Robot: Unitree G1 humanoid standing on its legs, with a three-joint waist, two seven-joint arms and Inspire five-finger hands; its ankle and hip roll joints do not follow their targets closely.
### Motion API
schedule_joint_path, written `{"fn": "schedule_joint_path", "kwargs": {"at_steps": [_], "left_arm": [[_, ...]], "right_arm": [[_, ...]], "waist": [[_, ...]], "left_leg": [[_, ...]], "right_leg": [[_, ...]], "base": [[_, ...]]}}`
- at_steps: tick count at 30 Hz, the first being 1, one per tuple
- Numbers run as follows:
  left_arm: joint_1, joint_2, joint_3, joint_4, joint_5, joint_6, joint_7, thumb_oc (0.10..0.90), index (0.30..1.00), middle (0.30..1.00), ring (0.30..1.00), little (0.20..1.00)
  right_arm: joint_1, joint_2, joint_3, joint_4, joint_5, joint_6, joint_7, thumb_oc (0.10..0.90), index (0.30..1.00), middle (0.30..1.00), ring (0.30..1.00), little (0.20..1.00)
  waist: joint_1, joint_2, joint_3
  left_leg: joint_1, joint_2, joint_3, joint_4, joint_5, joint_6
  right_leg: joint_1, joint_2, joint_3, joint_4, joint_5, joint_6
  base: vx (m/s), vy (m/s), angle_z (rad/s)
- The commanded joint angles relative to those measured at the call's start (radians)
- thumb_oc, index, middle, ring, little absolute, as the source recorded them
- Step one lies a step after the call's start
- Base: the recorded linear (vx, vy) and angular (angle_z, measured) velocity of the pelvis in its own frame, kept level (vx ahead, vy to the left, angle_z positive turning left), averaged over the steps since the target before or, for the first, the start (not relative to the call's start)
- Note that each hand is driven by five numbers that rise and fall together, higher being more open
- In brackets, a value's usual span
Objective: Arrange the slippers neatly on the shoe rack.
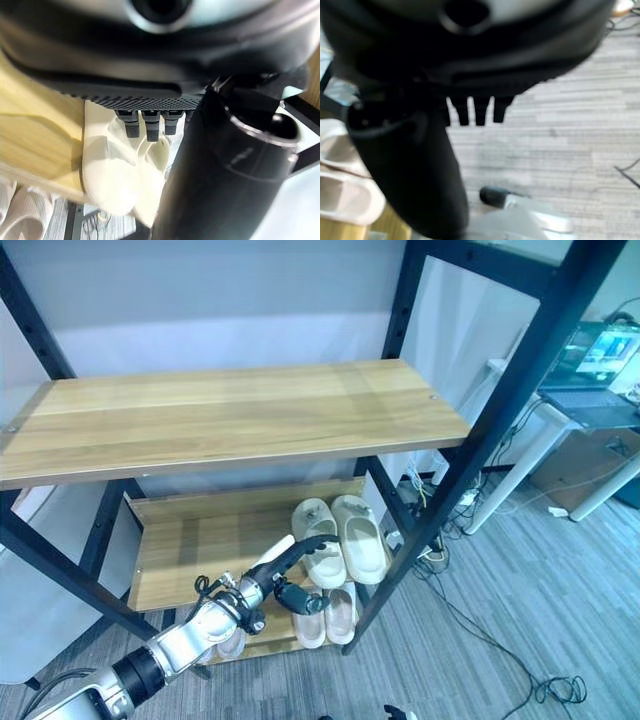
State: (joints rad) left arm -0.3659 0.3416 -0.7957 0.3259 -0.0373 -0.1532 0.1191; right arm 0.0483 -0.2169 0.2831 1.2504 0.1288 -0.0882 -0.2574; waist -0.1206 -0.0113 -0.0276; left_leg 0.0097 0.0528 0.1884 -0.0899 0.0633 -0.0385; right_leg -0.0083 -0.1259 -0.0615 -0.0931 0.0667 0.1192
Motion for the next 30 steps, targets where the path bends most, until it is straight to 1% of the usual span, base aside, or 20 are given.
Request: {"fn": "schedule_joint_path", "kwargs": {"at_steps": [1,2,5,6,7,8,9,10,11,12,14,18,19,22,23,25,26,27,30], "left_arm": [[-0.084,0.003,0.145,-0.148,-0.049,-0.104,0.006,0.800,0.900,0.900,0.900,0.900],[-0.053,0.061,0.192,-0.225,-0.079,-0.115,-0.011,0.800,0.900,0.900,0.900,0.900],[0.030,0.149,0.270,-0.325,-0.115,-0.126,-0.039,0.800,0.900,0.900,0.900,0.900],[0.064,0.167,0.293,-0.342,-0.136,-0.131,-0.049,0.800,0.900,0.900,0.900,0.900],[0.068,0.170,0.296,-0.346,-0.138,-0.129,-0.051,0.800,0.900,0.900,0.900,0.900],[0.140,0.203,0.333,-0.376,-0.164,-0.128,-0.075,0.800,0.900,0.900,0.900,0.900],[0.178,0.213,0.348,-0.384,-0.191,-0.125,-0.093,0.800,0.900,0.900,0.900,0.900],[0.182,0.215,0.351,-0.387,-0.193,-0.124,-0.095,0.800,0.900,0.900,0.900,0.900],[0.230,0.225,0.359,-0.381,-0.252,-0.114,-0.126,0.800,0.900,0.900,0.900,0.900],[0.277,0.271,0.368,-0.397,-0.287,-0.106,-0.170,0.800,0.900,0.900,0.900,0.900],[0.320,0.310,0.374,-0.402,-0.318,-0.097,-0.201,0.800,0.900,0.900,0.900,0.900],[0.391,0.350,0.396,-0.399,-0.359,-0.094,-0.246,0.800,0.900,0.900,0.900,0.900],[0.418,0.362,0.418,-0.388,-0.375,-0.098,-0.235,0.800,0.900,0.900,0.900,0.900],[0.433,0.363,0.435,-0.383,-0.403,-0.087,-0.236,0.800,0.900,0.900,0.900,0.900],[0.463,0.378,0.466,-0.416,-0.461,-0.082,-0.245,0.800,0.900,0.900,0.900,0.900],[0.488,0.388,0.499,-0.452,-0.526,-0.072,-0.264,0.800,0.900,0.900,0.900,0.900],[0.489,0.388,0.500,-0.452,-0.526,-0.071,-0.264,0.800,0.900,0.900,0.900,0.900],[0.502,0.411,0.515,-0.474,-0.581,-0.060,-0.295,0.800,0.900,0.900,0.900,0.900],[0.517,0.451,0.520,-0.475,-0.664,-0.035,-0.343,0.800,0.900,0.900,0.900,0.900]], "right_arm": [[-0.001,0.011,-0.010,0.046,0.015,-0.010,0.007,0.800,0.900,0.900,0.900,0.900],[0.002,0.014,-0.021,0.052,0.006,-0.001,0.009,0.800,0.900,0.900,0.900,0.900],[0.007,0.024,-0.029,0.059,-0.010,0.006,0.018,0.800,0.900,0.900,0.900,0.900],[0.004,0.025,-0.032,0.061,-0.015,0.009,0.022,0.800,0.900,0.900,0.900,0.900],[0.004,0.026,-0.031,0.061,-0.015,0.010,0.022,0.800,0.900,0.900,0.900,0.900],[0.003,0.032,-0.030,0.065,-0.032,0.014,0.026,0.800,0.900,0.900,0.900,0.900],[0.002,0.034,-0.027,0.066,-0.040,0.015,0.028,0.800,0.900,0.900,0.900,0.900],[0.003,0.035,-0.025,0.066,-0.040,0.015,0.028,0.800,0.900,0.900,0.900,0.900],[-0.005,0.033,-0.022,0.064,-0.050,0.015,0.028,0.800,0.900,0.900,0.900,0.900],[-0.014,0.032,-0.019,0.060,-0.061,0.017,0.029,0.800,0.900,0.900,0.900,0.900],[-0.020,0.036,-0.004,0.061,-0.084,0.020,0.033,0.800,0.900,0.900,0.900,0.900],[-0.035,0.044,0.014,0.057,-0.098,0.016,0.042,0.800,0.900,0.900,0.900,0.900],[-0.040,0.030,0.023,0.023,-0.105,0.006,0.028,0.800,0.900,0.900,0.900,0.900],[-0.042,0.024,0.022,0.019,-0.114,0.005,0.020,0.800,0.900,0.900,0.900,0.900],[-0.040,0.026,0.016,0.007,-0.110,0.004,0.014,0.800,0.900,0.900,0.900,0.900],[-0.028,0.033,0.012,0.003,-0.107,0.004,0.018,0.800,0.900,0.900,0.900,0.900],[-0.028,0.033,0.012,0.003,-0.107,0.004,0.018,0.800,0.900,0.900,0.900,0.900],[-0.015,0.041,0.006,0.005,-0.098,0.003,0.027,0.800,0.900,0.900,0.900,0.900],[-0.008,0.043,0.008,0.014,-0.100,0.005,0.043,0.800,0.900,0.900,0.900,0.900]], "waist": [[0.036,-0.018,-0.043],[0.047,-0.019,-0.047],[0.063,-0.022,-0.053],[0.072,-0.023,-0.054],[0.070,-0.024,-0.055],[0.082,-0.026,-0.057],[0.087,-0.027,-0.058],[0.086,-0.027,-0.059],[0.093,-0.027,-0.057],[0.096,-0.025,-0.057],[0.102,-0.023,-0.056],[0.110,-0.020,-0.057],[0.113,-0.021,-0.056],[0.114,-0.021,-0.056],[0.117,-0.019,-0.055],[0.118,-0.018,-0.055],[0.118,-0.018,-0.055],[0.119,-0.018,-0.056],[0.121,-0.017,-0.057]], "left_leg": [[0.004,-0.013,-0.070,0.003,-0.083,-0.024],[0.008,-0.014,-0.071,0.003,-0.083,-0.024],[0.015,-0.015,-0.070,0.003,-0.085,-0.025],[0.015,-0.015,-0.070,0.003,-0.085,-0.026],[0.015,-0.015,-0.069,0.003,-0.085,-0.026],[0.016,-0.014,-0.069,0.003,-0.085,-0.026],[0.016,-0.013,-0.068,0.003,-0.084,-0.026],[0.016,-0.013,-0.068,0.003,-0.084,-0.026],[0.014,-0.012,-0.068,0.003,-0.081,-0.026],[0.012,-0.012,-0.067,0.003,-0.078,-0.026],[0.012,-0.012,-0.063,0.003,-0.076,-0.025],[0.012,-0.012,-0.061,0.003,-0.075,-0.024],[0.012,-0.013,-0.061,0.003,-0.074,-0.023],[0.012,-0.012,-0.061,0.003,-0.073,-0.023],[0.011,-0.013,-0.061,0.003,-0.070,-0.023],[0.011,-0.012,-0.062,0.003,-0.069,-0.023],[0.011,-0.012,-0.062,0.003,-0.069,-0.023],[0.013,-0.012,-0.060,0.003,-0.069,-0.024],[0.014,-0.011,-0.059,0.003,-0.070,-0.025]], "right_leg": [[-0.027,0.029,-0.055,0.006,-0.006,0.044],[-0.022,0.029,-0.059,0.006,-0.006,0.044],[-0.014,0.029,-0.063,0.006,-0.005,0.045],[-0.014,0.030,-0.065,0.006,-0.004,0.045],[-0.015,0.030,-0.065,0.006,-0.004,0.045],[-0.016,0.029,-0.067,0.006,-0.002,0.044],[-0.017,0.030,-0.067,0.006,-0.001,0.044],[-0.017,0.030,-0.067,0.006,-0.002,0.044],[-0.019,0.030,-0.067,0.006,0.000,0.043],[-0.021,0.031,-0.065,0.006,0.004,0.043],[-0.024,0.030,-0.062,0.006,0.007,0.042],[-0.024,0.031,-0.060,0.006,0.009,0.042],[-0.024,0.031,-0.059,0.006,0.010,0.041],[-0.024,0.032,-0.060,0.006,0.010,0.041],[-0.024,0.032,-0.060,0.006,0.011,0.040],[-0.024,0.033,-0.060,0.006,0.012,0.040],[-0.024,0.033,-0.060,0.006,0.012,0.040],[-0.024,0.033,-0.060,0.006,0.013,0.040],[-0.023,0.034,-0.059,0.006,0.014,0.040]], "base": [[0.00,0.000,0.00],[0.00,0.000,0.00],[-0.01,0.024,0.05],[-0.02,0.009,0.07],[-0.02,0.010,0.04],[-0.02,0.006,0.05],[-0.02,0.006,0.05],[-0.02,0.000,0.06],[-0.04,0.004,0.02],[-0.05,0.010,0.00],[-0.04,0.017,-0.02],[0.00,0.000,0.00],[0.00,0.000,0.00],[0.00,0.000,0.00],[0.00,0.000,0.00],[0.00,0.000,0.00],[0.00,0.000,0.00],[0.00,0.000,0.00],[0.00,0.000,0.00]]}}
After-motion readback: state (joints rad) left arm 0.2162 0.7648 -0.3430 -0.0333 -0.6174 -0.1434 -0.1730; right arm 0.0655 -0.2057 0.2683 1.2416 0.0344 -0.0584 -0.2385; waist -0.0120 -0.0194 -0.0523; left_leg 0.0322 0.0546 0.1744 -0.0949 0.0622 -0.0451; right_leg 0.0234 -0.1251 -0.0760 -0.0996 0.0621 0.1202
